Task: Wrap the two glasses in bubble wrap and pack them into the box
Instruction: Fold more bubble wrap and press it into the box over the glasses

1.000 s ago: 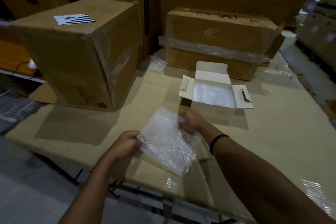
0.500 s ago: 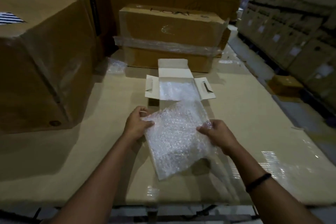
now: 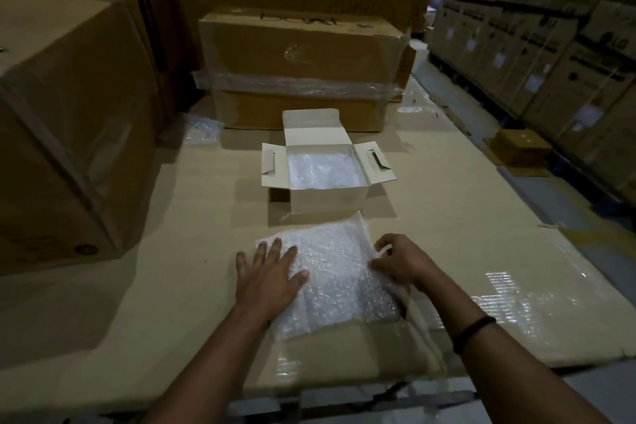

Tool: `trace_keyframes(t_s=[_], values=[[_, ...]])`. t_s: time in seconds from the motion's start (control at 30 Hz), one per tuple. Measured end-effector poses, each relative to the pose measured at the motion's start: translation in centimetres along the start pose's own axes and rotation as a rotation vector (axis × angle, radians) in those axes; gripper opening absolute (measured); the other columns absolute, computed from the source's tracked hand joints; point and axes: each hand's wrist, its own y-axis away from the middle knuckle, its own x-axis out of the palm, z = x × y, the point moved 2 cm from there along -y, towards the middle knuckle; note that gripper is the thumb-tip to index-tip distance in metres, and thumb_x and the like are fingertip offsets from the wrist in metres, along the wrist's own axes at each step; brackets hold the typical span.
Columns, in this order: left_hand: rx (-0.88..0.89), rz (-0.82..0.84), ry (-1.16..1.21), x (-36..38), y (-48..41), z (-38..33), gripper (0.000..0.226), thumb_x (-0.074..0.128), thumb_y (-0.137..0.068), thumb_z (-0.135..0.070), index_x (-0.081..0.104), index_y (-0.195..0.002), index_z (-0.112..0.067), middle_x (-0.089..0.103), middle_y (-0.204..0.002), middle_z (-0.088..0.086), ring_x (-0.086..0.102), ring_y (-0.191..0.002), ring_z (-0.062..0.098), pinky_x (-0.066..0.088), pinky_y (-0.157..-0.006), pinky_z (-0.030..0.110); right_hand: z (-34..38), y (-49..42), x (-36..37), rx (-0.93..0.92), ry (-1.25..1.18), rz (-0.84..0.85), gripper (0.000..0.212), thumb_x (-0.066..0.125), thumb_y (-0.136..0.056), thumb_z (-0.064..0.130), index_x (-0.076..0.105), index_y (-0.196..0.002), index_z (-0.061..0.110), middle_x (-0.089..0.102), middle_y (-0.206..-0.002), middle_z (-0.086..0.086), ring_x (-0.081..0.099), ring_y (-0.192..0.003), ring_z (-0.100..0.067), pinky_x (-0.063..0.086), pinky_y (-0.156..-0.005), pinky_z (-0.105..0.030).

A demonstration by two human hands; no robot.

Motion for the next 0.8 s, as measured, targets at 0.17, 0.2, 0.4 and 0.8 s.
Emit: trace_keyframes(t_s=[0.17, 0.2, 0.4, 0.8], values=[[0.057, -0.022, 0.039, -0.7, -1.0, 1.5, 0.074, 0.016, -0.09, -0.073, 0.006, -0.155, -0.038, -0.005, -0.164, -0.003, -0.009, -0.15, 0.022, -0.005, -0.116, 0.055, 0.5, 0.2, 0.5, -0.048, 0.218, -0.003, 0.025, 0.071, -0.083, 0.029, 0.054, -0.067, 0.021, 0.064, -0.071, 0.0, 0.061, -0.065, -0.018, 0.045, -0.059, -0.026], [0.056, -0.071, 0.06, -0.9, -0.9, 1.7, 0.077, 0.012, -0.087, -0.075, 0.006, -0.154, -0.038, -0.005, -0.164, -0.002, -0.009, -0.15, 0.021, -0.006, -0.116, 0.053, 0.6, 0.2, 0.4, -0.045, 0.189, -0.022, 0.031, 0.069, -0.085, 0.028, 0.049, -0.062, 0.02, 0.06, -0.065, 0.001, 0.058, -0.06, -0.018, 0.043, -0.057, -0.026], [0.11, 0.061, 0.007, -0.4, 0.0, 2.7, 0.069, 0.019, -0.094, -0.07, 0.008, -0.154, -0.039, -0.006, -0.164, -0.004, -0.006, -0.151, 0.021, -0.005, -0.117, 0.055, 0.0, 0.4, 0.6, 0.002, 0.302, -0.137, 0.028, 0.073, -0.08, 0.041, 0.06, -0.091, 0.019, 0.066, -0.09, -0.004, 0.066, -0.08, -0.024, 0.055, -0.073, -0.034], [-0.297, -0.212, -0.046, -2.5, 2.4, 3.0, 0.058, 0.043, -0.083, -0.074, 0.059, -0.117, -0.029, 0.054, -0.125, 0.003, 0.043, -0.115, 0.026, 0.029, -0.091, 0.041, -1.2, -0.7, 5.6, -0.267, 0.67, 0.012, 0.072, 0.014, -0.098, 0.06, -0.012, -0.154, 0.022, -0.018, -0.161, 0.001, -0.018, -0.148, -0.016, -0.01, -0.119, -0.046]])
